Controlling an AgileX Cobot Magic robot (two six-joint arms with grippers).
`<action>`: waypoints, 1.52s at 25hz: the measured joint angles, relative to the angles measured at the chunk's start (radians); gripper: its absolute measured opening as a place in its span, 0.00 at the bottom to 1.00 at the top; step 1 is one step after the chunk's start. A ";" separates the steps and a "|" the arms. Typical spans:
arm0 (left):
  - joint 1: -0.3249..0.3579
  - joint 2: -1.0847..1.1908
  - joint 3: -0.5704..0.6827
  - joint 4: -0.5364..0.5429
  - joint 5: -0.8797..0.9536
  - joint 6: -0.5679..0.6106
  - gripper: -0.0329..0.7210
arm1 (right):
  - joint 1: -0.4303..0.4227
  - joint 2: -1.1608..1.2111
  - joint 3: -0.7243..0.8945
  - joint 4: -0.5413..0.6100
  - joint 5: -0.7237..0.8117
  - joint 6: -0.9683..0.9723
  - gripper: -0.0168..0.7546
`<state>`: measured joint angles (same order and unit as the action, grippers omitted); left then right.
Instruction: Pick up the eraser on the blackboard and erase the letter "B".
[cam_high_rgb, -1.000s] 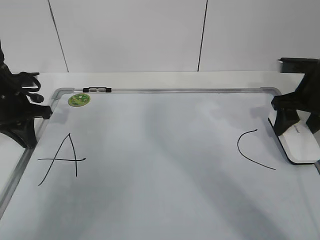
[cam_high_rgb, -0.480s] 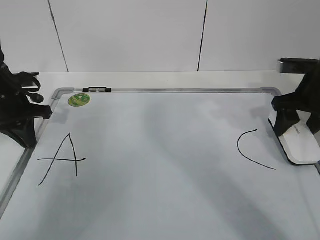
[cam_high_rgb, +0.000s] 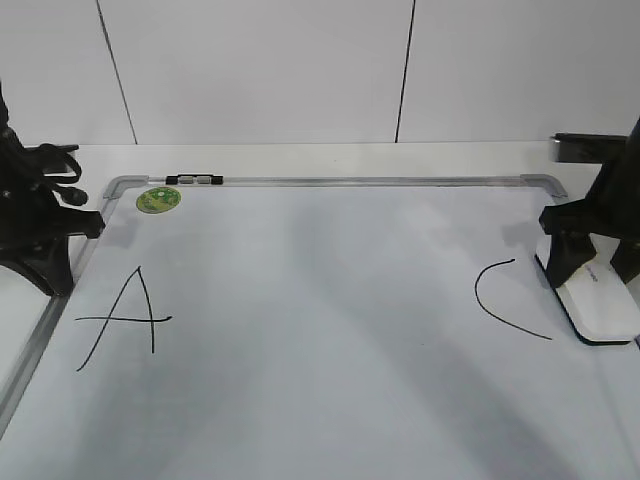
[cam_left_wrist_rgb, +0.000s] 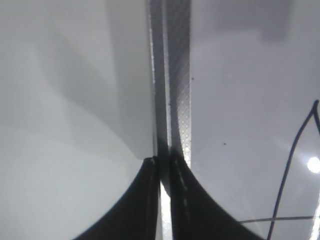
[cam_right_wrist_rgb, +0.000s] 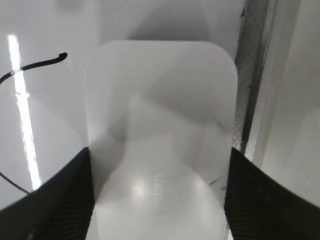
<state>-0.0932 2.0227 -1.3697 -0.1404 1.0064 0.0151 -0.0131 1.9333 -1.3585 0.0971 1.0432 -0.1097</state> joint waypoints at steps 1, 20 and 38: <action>0.000 0.000 0.000 0.000 0.000 0.000 0.07 | 0.000 0.000 0.000 0.000 0.000 0.000 0.73; 0.000 0.000 0.000 -0.002 0.000 0.002 0.07 | 0.000 0.000 0.000 -0.013 0.015 0.002 0.87; 0.000 0.000 0.000 -0.002 0.000 0.002 0.07 | 0.000 0.000 -0.251 0.059 0.171 0.004 0.85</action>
<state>-0.0932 2.0227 -1.3697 -0.1421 1.0066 0.0169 -0.0131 1.9333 -1.6099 0.1561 1.2146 -0.1059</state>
